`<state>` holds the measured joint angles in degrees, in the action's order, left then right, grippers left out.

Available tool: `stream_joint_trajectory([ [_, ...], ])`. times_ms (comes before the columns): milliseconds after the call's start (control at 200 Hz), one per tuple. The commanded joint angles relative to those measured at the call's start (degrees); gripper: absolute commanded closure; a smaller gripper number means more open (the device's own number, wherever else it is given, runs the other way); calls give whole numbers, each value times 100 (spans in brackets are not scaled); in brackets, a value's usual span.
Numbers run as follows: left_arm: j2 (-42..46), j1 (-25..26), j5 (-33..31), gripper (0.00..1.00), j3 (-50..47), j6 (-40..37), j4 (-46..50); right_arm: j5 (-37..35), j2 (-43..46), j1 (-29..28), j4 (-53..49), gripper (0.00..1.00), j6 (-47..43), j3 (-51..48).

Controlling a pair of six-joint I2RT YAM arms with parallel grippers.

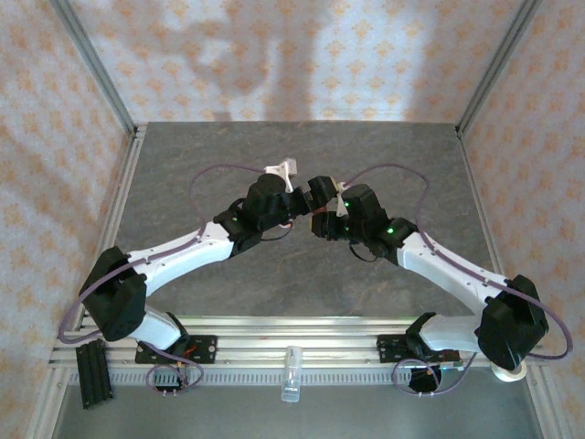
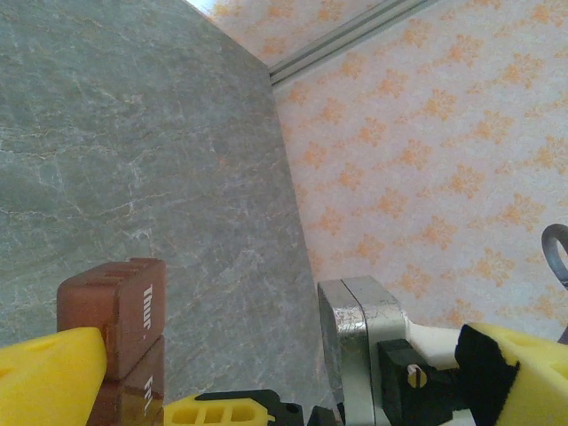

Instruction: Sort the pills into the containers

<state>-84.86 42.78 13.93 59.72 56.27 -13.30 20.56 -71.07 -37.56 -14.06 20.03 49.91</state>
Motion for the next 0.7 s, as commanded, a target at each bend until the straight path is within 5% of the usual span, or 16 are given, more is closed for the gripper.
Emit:
stream_joint_trajectory([
  [0,-100,124,186,0,198,159,-481,114,72,-41,200,71,-30,-34],
  [430,-110,186,342,0,39,885,-1562,81,1,-36,291,71,41,-87],
  [696,436,127,-156,0,-134,363,-940,50,1,-42,234,71,32,-87],
])
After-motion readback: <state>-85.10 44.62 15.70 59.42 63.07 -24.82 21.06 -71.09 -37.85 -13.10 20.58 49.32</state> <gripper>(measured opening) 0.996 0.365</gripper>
